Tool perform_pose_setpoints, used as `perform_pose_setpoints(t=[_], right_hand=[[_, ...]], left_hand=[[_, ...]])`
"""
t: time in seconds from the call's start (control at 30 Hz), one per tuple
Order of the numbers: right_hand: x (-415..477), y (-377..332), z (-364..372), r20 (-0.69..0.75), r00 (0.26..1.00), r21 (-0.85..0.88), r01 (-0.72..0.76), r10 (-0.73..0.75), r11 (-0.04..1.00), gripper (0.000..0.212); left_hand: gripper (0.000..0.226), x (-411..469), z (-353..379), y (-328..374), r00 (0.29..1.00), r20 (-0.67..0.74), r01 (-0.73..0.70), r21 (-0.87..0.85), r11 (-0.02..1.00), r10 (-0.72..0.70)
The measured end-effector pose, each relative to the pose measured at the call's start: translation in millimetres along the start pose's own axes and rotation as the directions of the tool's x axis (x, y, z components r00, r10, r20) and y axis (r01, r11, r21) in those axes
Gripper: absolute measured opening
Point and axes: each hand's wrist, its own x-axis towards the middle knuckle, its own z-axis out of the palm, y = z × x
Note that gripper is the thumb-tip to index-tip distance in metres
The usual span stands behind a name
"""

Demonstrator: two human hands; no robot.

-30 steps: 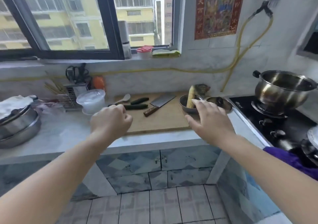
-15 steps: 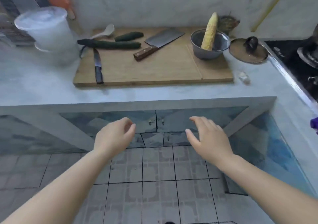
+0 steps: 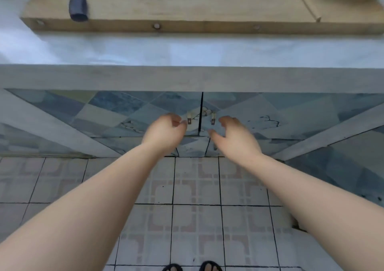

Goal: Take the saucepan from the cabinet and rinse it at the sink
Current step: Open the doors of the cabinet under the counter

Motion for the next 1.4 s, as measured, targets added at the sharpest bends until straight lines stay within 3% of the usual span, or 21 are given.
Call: perform_pose_setpoints(t=[0.13, 0.33, 0.53, 0.77, 0.93, 1.4], right_hand=[[23, 6, 13, -0.011, 1.0, 0.068, -0.022, 0.022, 0.997, 0.047], [36, 7, 23, -0.021, 0.999, 0.167, -0.032, 0.036, 0.986, 0.034], [15, 8, 31, -0.002, 0.992, 0.374, -0.114, 0.124, 0.92, 0.037], [-51, 27, 38, -0.012, 0.996, 0.317, -0.081, 0.089, 0.945, 0.036], [-110, 49, 47, -0.026, 0.991, 0.261, -0.119, 0.13, 0.958, 0.047], [-243, 120, 44, -0.125, 0.94, 0.304, -0.267, 0.317, 0.914, 0.046]], left_hand=[[0.053, 27, 21, -10, 0.998, 0.046, 0.047, -0.118, 0.992, -0.041], [0.038, 43, 34, -13, 0.997, 0.081, 0.031, -0.272, 0.962, -0.009], [0.03, 18, 36, -20, 1.0, 0.031, 0.002, -0.121, 0.993, 0.002], [0.029, -45, 43, -41, 0.999, -0.037, 0.003, 0.046, 0.999, -0.002], [0.032, -96, 50, -72, 0.994, -0.084, 0.068, 0.054, 0.996, -0.063], [0.043, -212, 29, -162, 0.964, -0.237, 0.152, 0.106, 0.983, -0.123]])
